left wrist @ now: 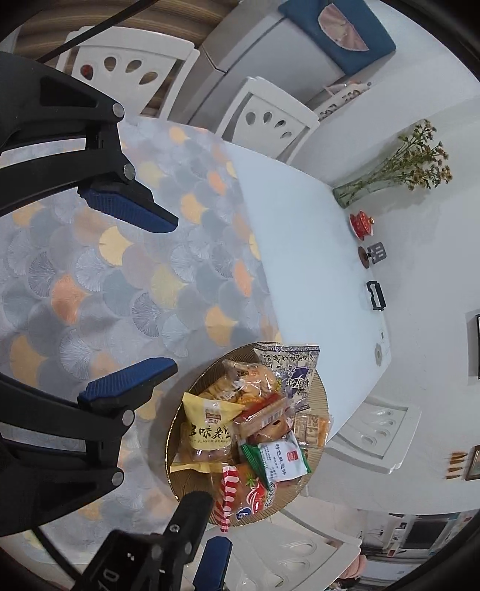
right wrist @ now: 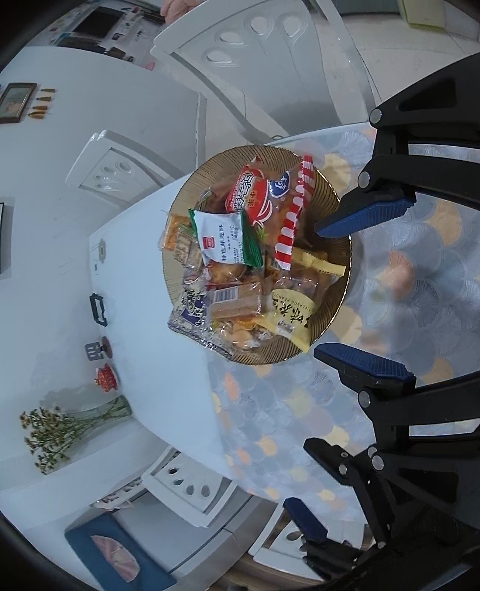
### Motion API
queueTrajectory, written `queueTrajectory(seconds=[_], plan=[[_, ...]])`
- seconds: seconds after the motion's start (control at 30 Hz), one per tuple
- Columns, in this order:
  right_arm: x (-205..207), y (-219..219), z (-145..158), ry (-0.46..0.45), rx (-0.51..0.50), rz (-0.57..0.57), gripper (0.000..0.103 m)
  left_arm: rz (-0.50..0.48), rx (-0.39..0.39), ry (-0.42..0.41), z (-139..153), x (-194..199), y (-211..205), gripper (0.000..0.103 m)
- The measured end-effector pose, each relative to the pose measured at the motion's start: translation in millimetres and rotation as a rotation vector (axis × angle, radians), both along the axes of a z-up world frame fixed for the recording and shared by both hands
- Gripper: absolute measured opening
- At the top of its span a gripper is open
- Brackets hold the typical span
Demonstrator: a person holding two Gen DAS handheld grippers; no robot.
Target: Organize snacks
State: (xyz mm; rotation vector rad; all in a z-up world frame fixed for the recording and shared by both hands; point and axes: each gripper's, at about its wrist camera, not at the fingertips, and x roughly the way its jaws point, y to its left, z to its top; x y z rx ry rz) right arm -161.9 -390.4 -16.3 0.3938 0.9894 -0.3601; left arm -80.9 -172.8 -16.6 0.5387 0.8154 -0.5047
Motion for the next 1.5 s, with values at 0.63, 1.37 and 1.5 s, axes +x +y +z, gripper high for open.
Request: queueTrajectory(seconds=[0.63, 1.37, 1.5], plan=[[6.8, 4.3, -9.9, 0.027, 0.012, 0.029, 0.057, 0.042, 0.037, -0.005, -2.5, -0.7, 4.2, 0.068], [7.9, 6.2, -15.5, 0.037, 0.030, 0.049, 0.057, 0.055, 0.061, 0.020, -9.7, -1.8, 6.1, 0.068], [10.1, 8.5, -15.9, 0.038, 0.031, 0.055, 0.057, 0.061, 0.062, 0.033, -10.5, 0.7, 8.9, 0.068]])
